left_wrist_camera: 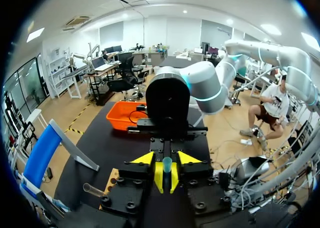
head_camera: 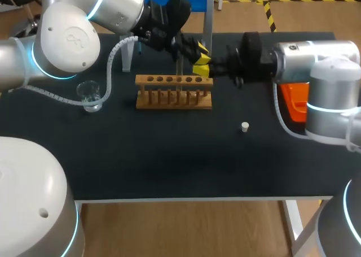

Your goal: Invert the test tube, pick up the pipette, mount the tip to pipette, aspirate from beaker and dispense into the tube, eject the tip, return the pipette, and cap with the stopper.

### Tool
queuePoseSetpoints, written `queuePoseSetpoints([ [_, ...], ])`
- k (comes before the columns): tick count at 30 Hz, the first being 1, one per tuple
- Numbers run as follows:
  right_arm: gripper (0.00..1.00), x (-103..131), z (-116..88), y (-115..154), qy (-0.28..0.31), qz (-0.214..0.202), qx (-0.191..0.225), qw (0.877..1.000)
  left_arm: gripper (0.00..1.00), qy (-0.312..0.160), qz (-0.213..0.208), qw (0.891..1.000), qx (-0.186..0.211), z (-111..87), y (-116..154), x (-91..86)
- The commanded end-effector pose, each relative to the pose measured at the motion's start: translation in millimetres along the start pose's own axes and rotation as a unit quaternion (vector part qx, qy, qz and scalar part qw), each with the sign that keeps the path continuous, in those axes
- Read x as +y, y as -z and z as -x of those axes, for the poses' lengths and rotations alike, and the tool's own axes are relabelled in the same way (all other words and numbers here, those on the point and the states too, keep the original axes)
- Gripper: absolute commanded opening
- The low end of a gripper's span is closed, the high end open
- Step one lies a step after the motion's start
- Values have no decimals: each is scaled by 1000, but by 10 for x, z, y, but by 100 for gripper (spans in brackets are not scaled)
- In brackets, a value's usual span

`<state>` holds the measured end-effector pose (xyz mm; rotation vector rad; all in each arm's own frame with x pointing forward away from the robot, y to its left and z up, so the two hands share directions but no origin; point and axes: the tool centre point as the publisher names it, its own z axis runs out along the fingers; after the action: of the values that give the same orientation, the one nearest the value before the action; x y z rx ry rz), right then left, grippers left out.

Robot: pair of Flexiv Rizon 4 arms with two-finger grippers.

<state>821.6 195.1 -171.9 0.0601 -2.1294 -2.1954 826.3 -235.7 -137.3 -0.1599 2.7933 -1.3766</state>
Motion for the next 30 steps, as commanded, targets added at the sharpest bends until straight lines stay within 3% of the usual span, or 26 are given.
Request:
queuePoseSetpoints([
  [1, 0, -23, -70, 171, -1, -1, 3, 1000, 100, 1, 2, 1000, 1, 3, 10, -6],
  [15, 0, -141, -402, 899, 5, -6, 16, 1000, 100, 1, 2, 1000, 1, 3, 10, -6],
  [30, 0, -141, -402, 899, 5, -6, 16, 1000, 100, 1, 2, 1000, 1, 3, 10, -6],
])
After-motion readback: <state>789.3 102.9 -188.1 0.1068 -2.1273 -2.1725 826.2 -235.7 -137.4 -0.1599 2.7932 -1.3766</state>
